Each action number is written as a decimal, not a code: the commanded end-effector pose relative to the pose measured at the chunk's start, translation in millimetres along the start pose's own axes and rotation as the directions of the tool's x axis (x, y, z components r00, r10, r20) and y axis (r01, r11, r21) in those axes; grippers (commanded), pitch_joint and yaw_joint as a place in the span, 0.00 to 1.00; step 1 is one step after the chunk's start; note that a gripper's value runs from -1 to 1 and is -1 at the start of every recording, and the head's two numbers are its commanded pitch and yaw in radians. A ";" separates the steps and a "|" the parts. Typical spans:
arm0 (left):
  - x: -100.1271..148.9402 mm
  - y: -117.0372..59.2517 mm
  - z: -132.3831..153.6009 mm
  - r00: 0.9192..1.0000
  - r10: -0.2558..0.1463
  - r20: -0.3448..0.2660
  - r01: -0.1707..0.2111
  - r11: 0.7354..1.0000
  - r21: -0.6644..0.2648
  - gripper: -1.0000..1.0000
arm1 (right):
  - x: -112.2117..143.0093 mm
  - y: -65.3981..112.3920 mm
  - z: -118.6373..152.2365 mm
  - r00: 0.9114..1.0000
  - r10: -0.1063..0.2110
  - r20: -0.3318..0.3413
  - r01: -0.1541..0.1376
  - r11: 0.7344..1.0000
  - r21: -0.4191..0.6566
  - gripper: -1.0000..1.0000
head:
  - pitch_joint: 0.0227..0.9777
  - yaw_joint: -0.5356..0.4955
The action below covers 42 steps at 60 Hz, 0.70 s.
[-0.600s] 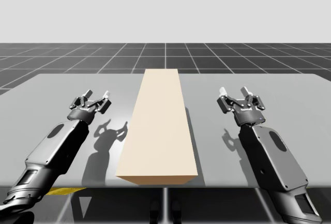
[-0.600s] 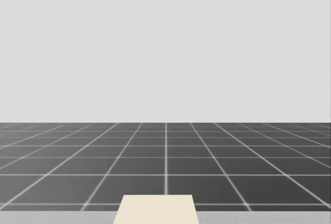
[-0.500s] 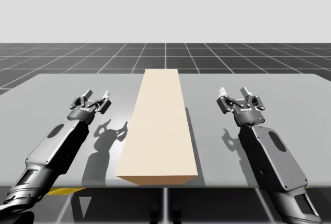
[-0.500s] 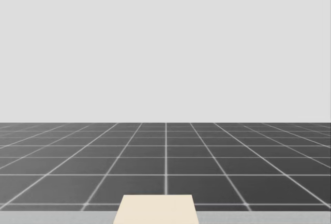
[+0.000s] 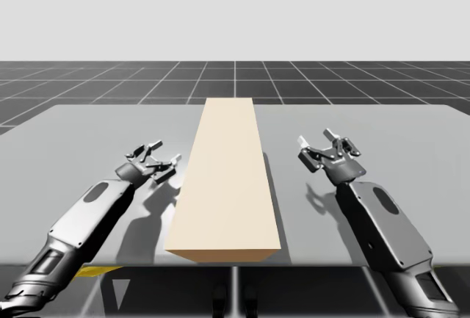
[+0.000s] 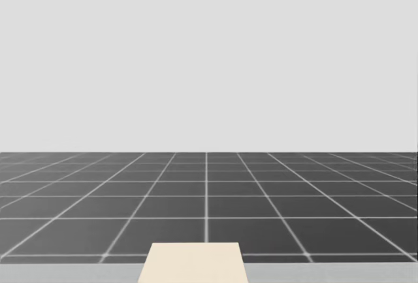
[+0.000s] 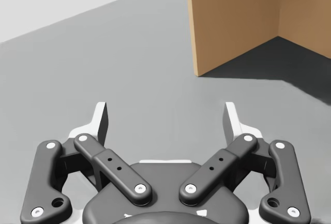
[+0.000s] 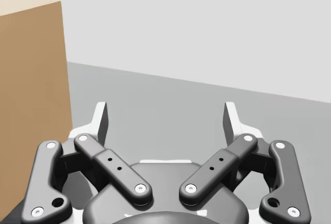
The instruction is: Retrieve the object from inside the box.
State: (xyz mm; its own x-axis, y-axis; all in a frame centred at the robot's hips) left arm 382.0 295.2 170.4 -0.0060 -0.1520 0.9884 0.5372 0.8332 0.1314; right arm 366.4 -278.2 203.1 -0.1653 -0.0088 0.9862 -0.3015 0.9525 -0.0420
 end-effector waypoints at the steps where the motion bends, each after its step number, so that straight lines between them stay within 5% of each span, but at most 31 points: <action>1: -12.2 -52.5 0.8 0.993 -0.116 -0.033 0.105 0.966 -0.236 0.00 | -6.6 18.5 5.7 0.999 0.030 0.035 -0.034 0.990 0.135 0.00 | 0.04 0.51; 4: -12.2 -64.9 3.5 0.990 -0.135 -0.028 0.122 0.951 -0.284 0.00 | -6.6 24.1 8.9 0.998 0.030 0.047 -0.038 0.985 0.166 0.00 | 0.04 0.51; 9: -10.9 -84.5 8.3 0.989 -0.144 -0.019 0.129 0.929 -0.348 0.00 | -6.6 33.8 15.2 0.992 0.083 0.098 -0.100 0.977 0.186 0.00 | 0.04 0.50; 11: -10.6 -90.0 10.0 0.988 -0.151 -0.019 0.134 0.923 -0.361 0.00 | -7.1 36.9 17.6 0.991 0.076 0.108 -0.096 0.977 0.190 0.00 | 0.04 0.50; 15: -10.5 -100.4 14.3 0.990 -0.143 -0.013 0.126 0.909 -0.397 0.00 | -7.7 43.9 23.8 0.986 0.113 0.126 -0.134 0.977 0.168 0.00 | 0.03 0.50; 17: -10.9 -103.2 15.6 0.990 -0.142 -0.012 0.125 0.905 -0.406 0.00 | -7.9 45.4 25.0 0.987 0.092 0.131 -0.115 0.977 0.179 0.00 | 0.03 0.50; 29: -5.7 -119.9 6.1 0.991 -0.131 -0.010 0.113 0.888 -0.445 0.00 | -10.9 49.4 26.9 0.985 0.092 0.146 -0.117 0.979 0.168 0.00 | 0.03 0.49; 42: -4.4 -127.1 -27.6 0.990 -0.137 -0.028 0.111 0.891 -0.440 0.00 | -11.6 53.1 30.6 0.989 0.049 0.142 -0.070 0.986 0.149 0.00 | 0.03 0.49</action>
State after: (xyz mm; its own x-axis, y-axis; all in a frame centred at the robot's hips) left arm 325.2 191.9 145.9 -0.0542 -0.2787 0.9588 0.8442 0.5001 0.1931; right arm 327.0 -238.7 184.7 -0.3156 0.0110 0.9488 -0.4304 0.8895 -0.1535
